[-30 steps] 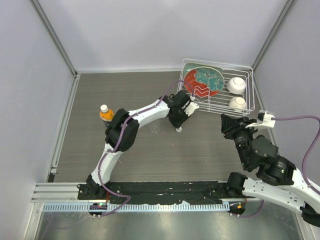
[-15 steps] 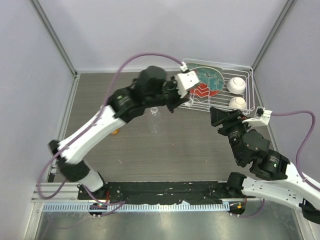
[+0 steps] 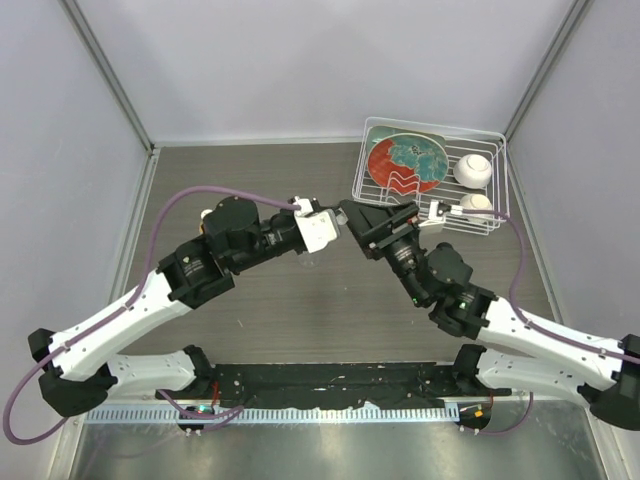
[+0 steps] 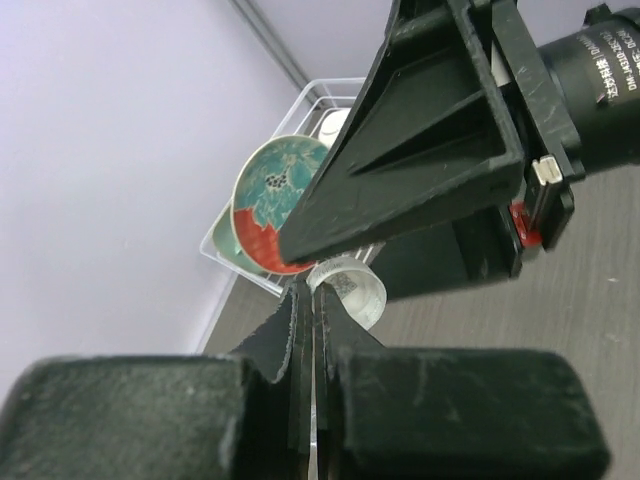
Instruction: Screw on the bottle caps
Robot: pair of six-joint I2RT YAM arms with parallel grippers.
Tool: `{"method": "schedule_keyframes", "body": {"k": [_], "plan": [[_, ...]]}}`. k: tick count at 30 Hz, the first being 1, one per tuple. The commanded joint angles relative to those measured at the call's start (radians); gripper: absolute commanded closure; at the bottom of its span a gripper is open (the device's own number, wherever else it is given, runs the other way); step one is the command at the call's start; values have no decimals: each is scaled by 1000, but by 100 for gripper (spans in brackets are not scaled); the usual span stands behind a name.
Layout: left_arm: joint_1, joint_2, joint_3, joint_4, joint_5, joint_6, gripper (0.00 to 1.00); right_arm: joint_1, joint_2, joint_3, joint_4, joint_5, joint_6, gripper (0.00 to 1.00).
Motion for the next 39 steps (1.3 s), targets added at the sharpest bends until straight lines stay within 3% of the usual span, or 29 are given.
{"method": "schedule_keyframes", "body": {"k": [1,7,17,24,39], "plan": [[-2,-32,-24,183,-57,83,100,-14,72,-6,304,-183,206,1],[-2,-48,-107,281,-79,152,100,-39,122,-12,390,-255,286,3],[-4,-82,-170,318,-25,186,100,-91,129,-46,461,-323,350,28],[-2,-117,-176,295,79,181,100,-122,110,-75,455,-356,370,28],[-2,-130,-254,380,65,226,100,-123,153,-28,501,-465,350,48]]}}
